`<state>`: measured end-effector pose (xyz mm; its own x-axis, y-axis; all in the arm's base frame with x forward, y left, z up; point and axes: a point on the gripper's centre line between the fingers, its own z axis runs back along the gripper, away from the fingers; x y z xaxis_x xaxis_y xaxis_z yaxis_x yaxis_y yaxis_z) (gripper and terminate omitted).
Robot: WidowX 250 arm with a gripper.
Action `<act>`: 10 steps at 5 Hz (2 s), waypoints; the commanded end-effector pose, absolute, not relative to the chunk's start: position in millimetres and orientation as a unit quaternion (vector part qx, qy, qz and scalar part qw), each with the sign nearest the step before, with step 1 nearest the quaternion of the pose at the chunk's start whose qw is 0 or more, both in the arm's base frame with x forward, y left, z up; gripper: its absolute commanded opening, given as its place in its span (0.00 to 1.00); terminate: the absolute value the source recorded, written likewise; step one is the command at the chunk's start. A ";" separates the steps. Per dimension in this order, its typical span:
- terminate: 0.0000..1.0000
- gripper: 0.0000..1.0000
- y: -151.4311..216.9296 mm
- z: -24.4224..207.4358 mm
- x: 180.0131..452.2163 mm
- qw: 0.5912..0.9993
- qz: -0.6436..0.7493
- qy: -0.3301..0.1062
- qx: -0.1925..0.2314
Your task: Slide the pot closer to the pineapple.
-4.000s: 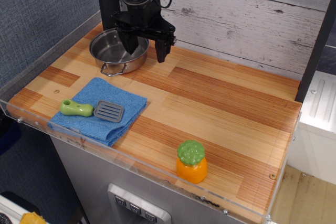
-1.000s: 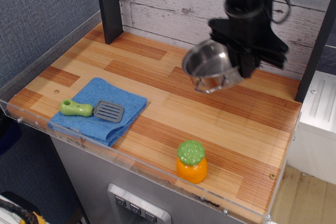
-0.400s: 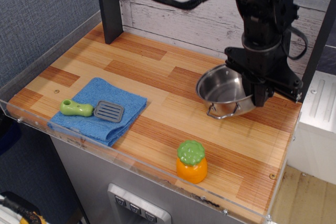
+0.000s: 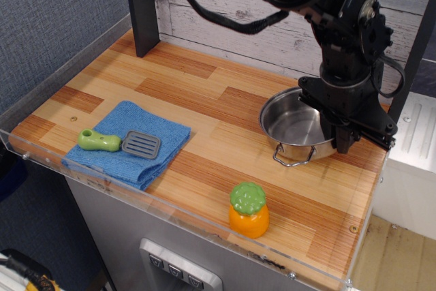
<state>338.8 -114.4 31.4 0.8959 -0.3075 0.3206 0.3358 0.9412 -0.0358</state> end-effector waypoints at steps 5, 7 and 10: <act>0.00 1.00 -105.8 34.5 333.2 0.981 -0.122 -0.150 -0.026; 0.00 1.00 -102.0 71.4 336.3 0.978 -0.115 -0.171 -0.043; 0.00 1.00 -83.1 150.2 313.2 0.968 -0.127 -0.211 -0.048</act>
